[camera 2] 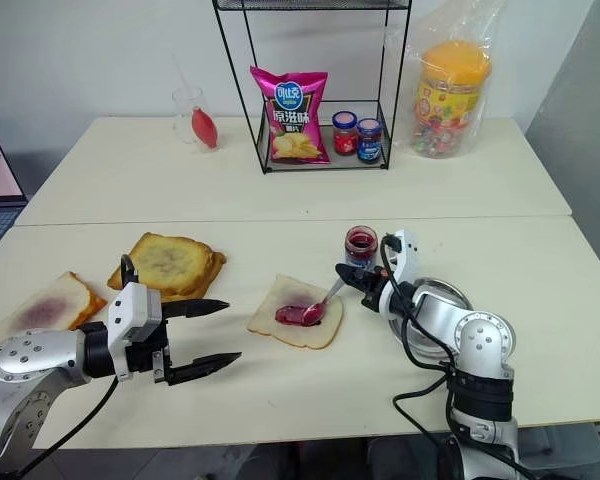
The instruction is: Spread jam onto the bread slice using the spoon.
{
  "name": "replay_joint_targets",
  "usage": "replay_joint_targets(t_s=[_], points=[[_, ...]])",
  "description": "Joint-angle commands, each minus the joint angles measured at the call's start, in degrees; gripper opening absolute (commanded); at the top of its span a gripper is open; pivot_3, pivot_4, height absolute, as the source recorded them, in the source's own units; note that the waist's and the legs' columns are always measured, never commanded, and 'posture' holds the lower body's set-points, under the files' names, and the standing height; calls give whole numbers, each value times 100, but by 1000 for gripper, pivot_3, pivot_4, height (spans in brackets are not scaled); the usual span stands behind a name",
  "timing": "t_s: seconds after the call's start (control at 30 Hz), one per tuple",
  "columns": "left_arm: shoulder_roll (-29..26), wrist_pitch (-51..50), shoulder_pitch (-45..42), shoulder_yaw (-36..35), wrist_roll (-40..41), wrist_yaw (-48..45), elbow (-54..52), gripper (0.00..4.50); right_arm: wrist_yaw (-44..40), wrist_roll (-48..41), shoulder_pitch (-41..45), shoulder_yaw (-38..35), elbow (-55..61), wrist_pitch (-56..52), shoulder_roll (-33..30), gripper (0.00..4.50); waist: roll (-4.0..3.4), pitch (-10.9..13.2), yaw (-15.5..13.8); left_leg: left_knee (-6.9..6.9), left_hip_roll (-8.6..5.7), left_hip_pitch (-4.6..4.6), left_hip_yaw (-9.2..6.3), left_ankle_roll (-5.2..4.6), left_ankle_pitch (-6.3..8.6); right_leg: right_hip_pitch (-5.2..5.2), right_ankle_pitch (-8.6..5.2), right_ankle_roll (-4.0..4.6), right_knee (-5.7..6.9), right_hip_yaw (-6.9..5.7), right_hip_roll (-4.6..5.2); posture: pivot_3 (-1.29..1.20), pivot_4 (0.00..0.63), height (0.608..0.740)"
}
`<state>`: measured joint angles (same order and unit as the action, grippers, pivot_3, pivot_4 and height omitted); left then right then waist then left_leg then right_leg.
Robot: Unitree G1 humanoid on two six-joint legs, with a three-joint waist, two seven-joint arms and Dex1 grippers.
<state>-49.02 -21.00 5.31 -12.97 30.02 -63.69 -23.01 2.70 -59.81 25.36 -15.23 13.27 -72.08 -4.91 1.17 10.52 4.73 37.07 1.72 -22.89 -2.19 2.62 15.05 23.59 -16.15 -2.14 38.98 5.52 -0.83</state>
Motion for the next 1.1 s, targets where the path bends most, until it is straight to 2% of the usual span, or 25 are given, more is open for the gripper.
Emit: replay_joint_targets(t_s=[0.03, 0.37, 0.5, 0.57, 0.63, 0.8, 0.97, 1.1], points=[[-98, 106, -98, 0, -26, -92, 21, 4500, 159, -239, -46, -221, 258, -126, -121, 34, 0, 0, 0, 0, 0, 0, -1, 0, 0, 0, 0, 0, 0, -1, 0, 0, 150, 740], [-765, 268, -737, 6, -124, -898, 813, 4500, 1289, -1998, 379, -668, 331, 127, 111, 34, -1, 1, 28, -1, 3, 1, 0, 0, 0, 3, 0, 0, 3, 1, -5, 0, 150, 740], [-1124, 559, -2408, 477, -468, -1472, 1999, 4500, 1673, -2790, 417, -602, 484, 410, -224, 34, 3, 2, -18, 1, 0, -7, -7, 0, 0, 6, 0, 0, 4, -11, -7, 0, 150, 740], [-955, 434, -3277, 808, -439, -1631, 2199, 4500, 1920, -3116, 337, -605, 624, 617, -483, 34, 2, 2, -42, 2, -4, -6, -8, -1, -1, 0, 0, 0, 1, -13, -4, 0, 150, 740], [-814, 347, -3759, 1031, -418, -1765, 2287, 4500, 2123, -3390, 244, -548, 721, 827, -702, 34, 4, 1, -40, 5, -7, -12, -3, -1, -1, 0, 0, -2, -5, -9, 0, 0, 150, 740], [51, 138, -5019, 1870, -403, -2104, 2311, 4500, 2740, -4096, -237, -654, 1308, 1454, -1527, 34, 4, 1, -24, 0, -5, -18, 6, -1, 0, 4, -9, -14, -7, -3, 3, 0, 150, 740], [709, 275, -5180, 2428, -552, -2259, 2227, 4500, 2916, -4097, -1182, -1017, 1796, 1993, -2364, 34, 4, 1, -8, 0, -5, -23, 4, -2, 0, 9, -11, -17, -7, 1, 1, 0, 150, 740], [1193, 667, -4951, 2755, -854, -2074, 2267, 4500, 2648, -3727, -2323, -1354, 2124, 2347, -2594, 34, 2, 0, 0, 0, -3, -12, 3, -2, 0, 4, -12, -15, 3, 4, -4, 0, 150, 740]])
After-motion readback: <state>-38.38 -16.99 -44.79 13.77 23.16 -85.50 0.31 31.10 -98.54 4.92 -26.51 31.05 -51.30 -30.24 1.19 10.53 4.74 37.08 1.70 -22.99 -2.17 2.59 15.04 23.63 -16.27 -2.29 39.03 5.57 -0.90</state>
